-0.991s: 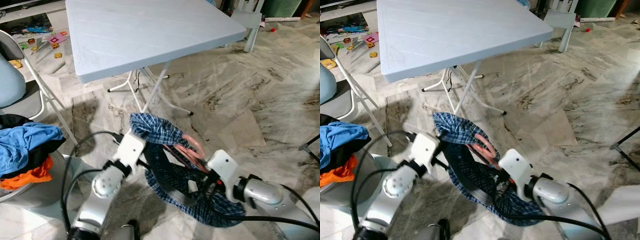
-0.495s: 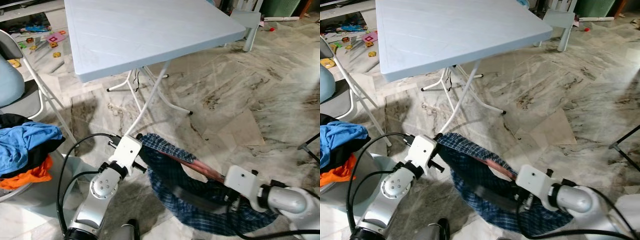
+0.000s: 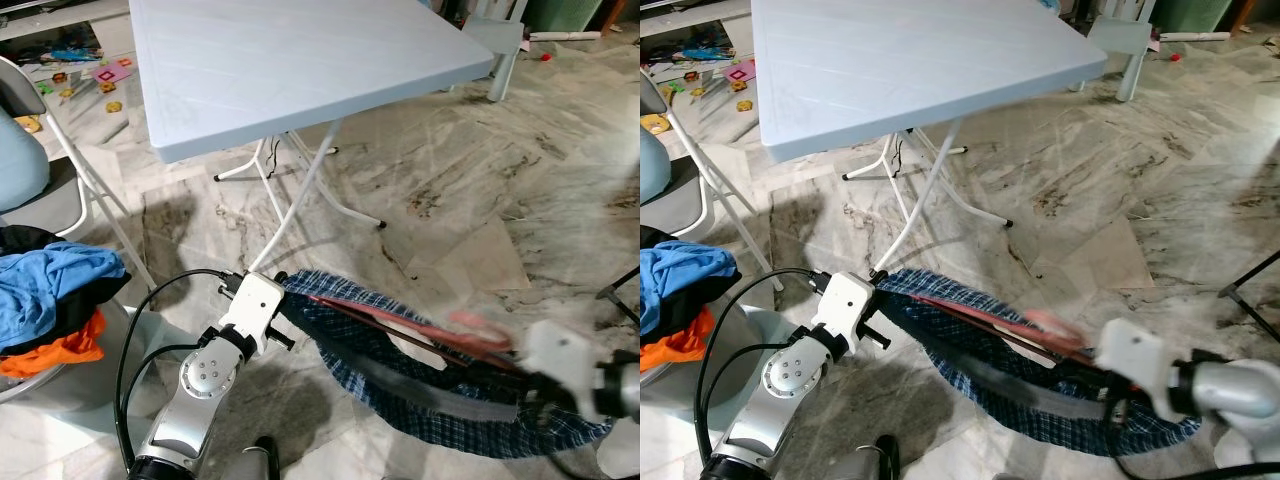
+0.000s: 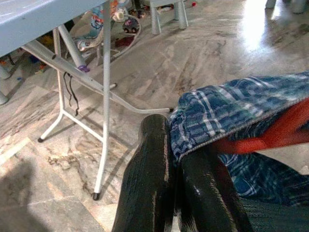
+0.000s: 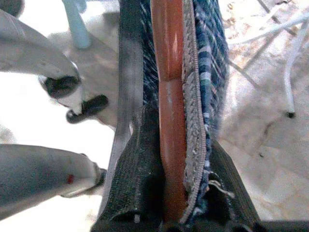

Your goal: Hang hanger

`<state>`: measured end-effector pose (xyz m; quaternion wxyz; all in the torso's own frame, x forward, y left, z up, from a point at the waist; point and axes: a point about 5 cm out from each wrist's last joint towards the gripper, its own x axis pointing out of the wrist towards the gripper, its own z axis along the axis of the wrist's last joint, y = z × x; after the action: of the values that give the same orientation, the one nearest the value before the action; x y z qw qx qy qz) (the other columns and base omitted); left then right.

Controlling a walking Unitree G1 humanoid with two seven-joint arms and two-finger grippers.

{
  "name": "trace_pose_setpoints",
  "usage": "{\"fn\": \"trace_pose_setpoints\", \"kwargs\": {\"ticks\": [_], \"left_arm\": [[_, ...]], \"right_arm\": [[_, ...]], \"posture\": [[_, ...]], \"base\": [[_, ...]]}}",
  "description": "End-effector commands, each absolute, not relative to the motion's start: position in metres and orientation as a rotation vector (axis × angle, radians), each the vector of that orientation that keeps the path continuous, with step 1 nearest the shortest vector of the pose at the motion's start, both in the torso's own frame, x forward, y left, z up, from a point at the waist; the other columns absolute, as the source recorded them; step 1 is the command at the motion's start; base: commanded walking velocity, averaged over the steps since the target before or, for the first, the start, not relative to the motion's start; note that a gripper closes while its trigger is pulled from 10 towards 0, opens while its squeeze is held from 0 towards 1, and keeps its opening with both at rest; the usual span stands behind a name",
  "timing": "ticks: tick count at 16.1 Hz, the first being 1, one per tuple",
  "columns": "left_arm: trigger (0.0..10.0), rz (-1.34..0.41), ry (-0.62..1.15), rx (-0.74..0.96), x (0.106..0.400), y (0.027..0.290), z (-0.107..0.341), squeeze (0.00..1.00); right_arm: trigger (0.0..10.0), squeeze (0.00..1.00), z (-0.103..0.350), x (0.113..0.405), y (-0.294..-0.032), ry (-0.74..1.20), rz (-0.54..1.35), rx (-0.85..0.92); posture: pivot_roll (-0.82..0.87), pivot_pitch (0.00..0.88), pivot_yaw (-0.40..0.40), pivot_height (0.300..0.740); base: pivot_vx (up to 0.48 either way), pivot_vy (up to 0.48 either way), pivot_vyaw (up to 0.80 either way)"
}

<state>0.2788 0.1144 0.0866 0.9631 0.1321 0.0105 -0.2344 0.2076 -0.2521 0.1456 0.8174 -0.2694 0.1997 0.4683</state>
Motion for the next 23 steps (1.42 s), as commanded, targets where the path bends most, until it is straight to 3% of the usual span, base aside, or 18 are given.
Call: {"fn": "trace_pose_setpoints", "kwargs": {"ticks": [1,5,8,9,10,11,15,20,23], "left_arm": [[0.0,-0.412,0.078,0.265,0.278,0.131,0.078,0.00],[0.0,-0.454,0.091,0.257,0.277,0.128,0.075,0.00],[0.0,-0.470,0.088,0.241,0.278,0.124,0.076,0.00],[1.2,-0.477,0.089,0.235,0.277,0.121,0.076,0.00],[10.0,-0.483,0.096,0.216,0.275,0.117,0.075,0.00],[10.0,-0.491,0.106,0.183,0.272,0.113,0.073,1.00],[10.0,-0.615,0.106,0.165,0.259,0.097,0.072,1.00],[10.0,-0.647,0.103,0.188,0.258,0.096,0.072,1.00],[10.0,-0.752,0.050,0.195,0.252,0.087,0.080,1.00]], "right_arm": [[10.0,0.00,0.161,0.206,-0.267,0.423,0.982,-0.572],[10.0,0.00,0.189,0.202,-0.265,0.324,1.050,-0.439],[10.0,0.00,0.189,0.213,-0.266,0.280,0.978,-0.402],[10.0,0.00,0.184,0.217,-0.263,0.274,0.941,-0.408],[10.0,0.00,0.178,0.224,-0.257,0.261,0.887,-0.400],[10.0,0.00,0.170,0.230,-0.247,0.243,0.846,-0.392],[10.0,0.00,0.148,0.231,-0.224,0.251,0.868,-0.441],[10.0,0.00,0.144,0.244,-0.230,0.253,0.813,-0.628],[10.0,0.00,0.138,0.243,-0.234,0.290,0.860,-0.762]], "posture": [[-0.10,0.193,0.014,0.740],[-0.10,0.189,0.017,0.740],[-0.10,0.186,0.017,0.740],[-0.10,0.185,0.014,0.740],[-0.10,0.185,0.014,0.740],[-0.10,0.184,0.010,0.740],[-0.09,0.181,0.008,0.740],[-0.09,0.179,0.006,0.740],[-0.09,0.176,0.007,0.740]], "base": [[0.000,0.000,0.00],[0.000,0.000,0.00],[0.000,0.000,0.00],[0.000,0.000,0.00],[0.000,0.000,0.00],[0.000,0.000,0.00],[0.000,0.000,0.00],[0.000,0.000,0.00],[0.000,0.000,0.00]]}}
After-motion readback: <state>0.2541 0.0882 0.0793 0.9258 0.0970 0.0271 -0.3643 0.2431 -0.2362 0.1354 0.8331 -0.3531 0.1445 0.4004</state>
